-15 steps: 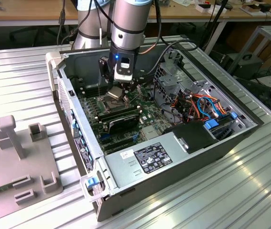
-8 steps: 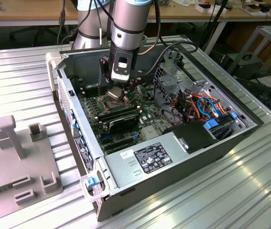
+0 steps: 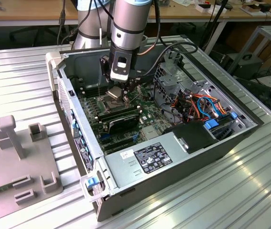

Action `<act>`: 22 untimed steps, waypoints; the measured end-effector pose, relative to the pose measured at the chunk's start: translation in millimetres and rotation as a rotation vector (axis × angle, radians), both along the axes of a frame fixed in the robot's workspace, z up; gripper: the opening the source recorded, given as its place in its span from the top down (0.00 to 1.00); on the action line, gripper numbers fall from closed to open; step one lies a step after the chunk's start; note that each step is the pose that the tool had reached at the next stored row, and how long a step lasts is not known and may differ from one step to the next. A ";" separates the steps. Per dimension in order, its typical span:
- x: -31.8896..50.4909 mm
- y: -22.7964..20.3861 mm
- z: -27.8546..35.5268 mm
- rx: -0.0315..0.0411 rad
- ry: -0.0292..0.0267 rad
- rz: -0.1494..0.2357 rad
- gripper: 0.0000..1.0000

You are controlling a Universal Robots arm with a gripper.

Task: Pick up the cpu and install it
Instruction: 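Place the cpu into insertion slot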

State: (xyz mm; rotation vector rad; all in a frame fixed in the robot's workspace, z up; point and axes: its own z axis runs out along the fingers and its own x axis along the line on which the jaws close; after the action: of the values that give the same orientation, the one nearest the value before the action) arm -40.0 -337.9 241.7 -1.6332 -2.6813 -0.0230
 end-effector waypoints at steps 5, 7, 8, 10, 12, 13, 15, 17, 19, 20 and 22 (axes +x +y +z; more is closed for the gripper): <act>0.0 0.0 -0.2 -0.0001 0.0001 -0.080 0.45; 0.0 0.0 -0.3 -0.0001 0.0001 -0.118 0.45; 0.0 0.0 -0.3 -0.0001 0.0001 -0.135 0.45; 0.0 0.0 -0.4 -0.0001 0.0001 -0.177 0.45; 0.0 0.0 -0.5 0.0000 0.0001 -0.223 0.45; 0.0 0.0 -0.6 0.0000 0.0001 -0.254 0.45; 0.0 0.0 -0.7 -0.0001 0.0001 -0.294 0.45; 0.0 0.0 -0.8 0.0000 0.0001 -0.330 0.45; 0.0 0.0 -1.0 -0.0001 0.0001 -0.392 0.45; 0.0 0.0 -1.1 0.0000 0.0001 -0.405 0.45; 0.0 0.0 -1.1 -0.0001 0.0001 -0.408 0.45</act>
State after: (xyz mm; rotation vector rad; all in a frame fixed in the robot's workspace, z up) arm -40.1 -337.9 240.7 -2.1445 -2.2970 -0.0230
